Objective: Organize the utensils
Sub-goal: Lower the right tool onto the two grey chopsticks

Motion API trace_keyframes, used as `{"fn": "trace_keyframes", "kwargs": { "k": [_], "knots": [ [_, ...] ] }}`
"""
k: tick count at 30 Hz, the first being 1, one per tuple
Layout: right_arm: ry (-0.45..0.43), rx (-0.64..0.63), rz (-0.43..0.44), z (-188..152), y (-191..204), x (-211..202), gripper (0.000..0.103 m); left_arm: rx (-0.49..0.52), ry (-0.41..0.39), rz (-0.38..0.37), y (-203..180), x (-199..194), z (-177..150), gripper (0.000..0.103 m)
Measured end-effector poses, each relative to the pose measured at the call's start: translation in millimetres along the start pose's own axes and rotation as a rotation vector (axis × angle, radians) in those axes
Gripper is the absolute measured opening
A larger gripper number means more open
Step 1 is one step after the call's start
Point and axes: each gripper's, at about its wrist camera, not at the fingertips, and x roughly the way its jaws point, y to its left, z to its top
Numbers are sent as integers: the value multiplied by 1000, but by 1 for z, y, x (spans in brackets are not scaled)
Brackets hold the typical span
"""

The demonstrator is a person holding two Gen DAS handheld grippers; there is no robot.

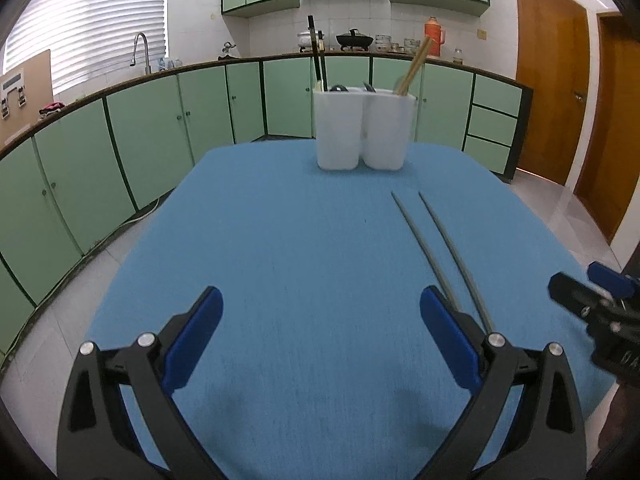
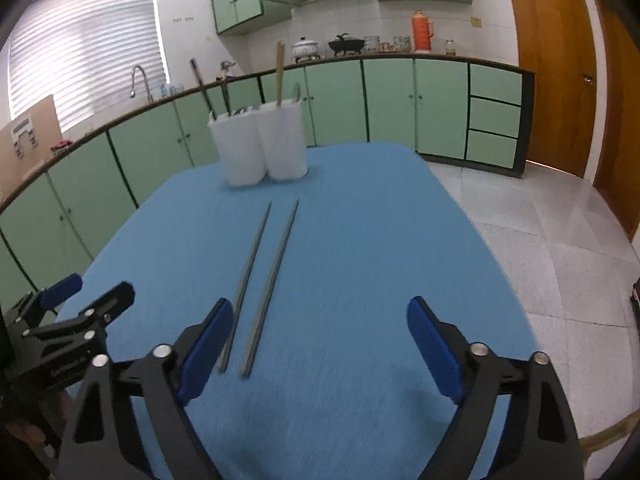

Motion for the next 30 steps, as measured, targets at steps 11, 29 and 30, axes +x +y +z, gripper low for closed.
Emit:
{"fn": "trace_keyframes", "kwargs": {
  "k": [11,29,30],
  "knots": [
    [-30,-94,12,-41,29,3,41,-12,15,15,8,-1,-24,96],
    [-25,-136,12,-52,42,16,17,-32,43,21,10,7,-33,96],
    [-25,-139,13,-52,43,17,17,-33,43,21,11,7,-33,96]
  ]
}}
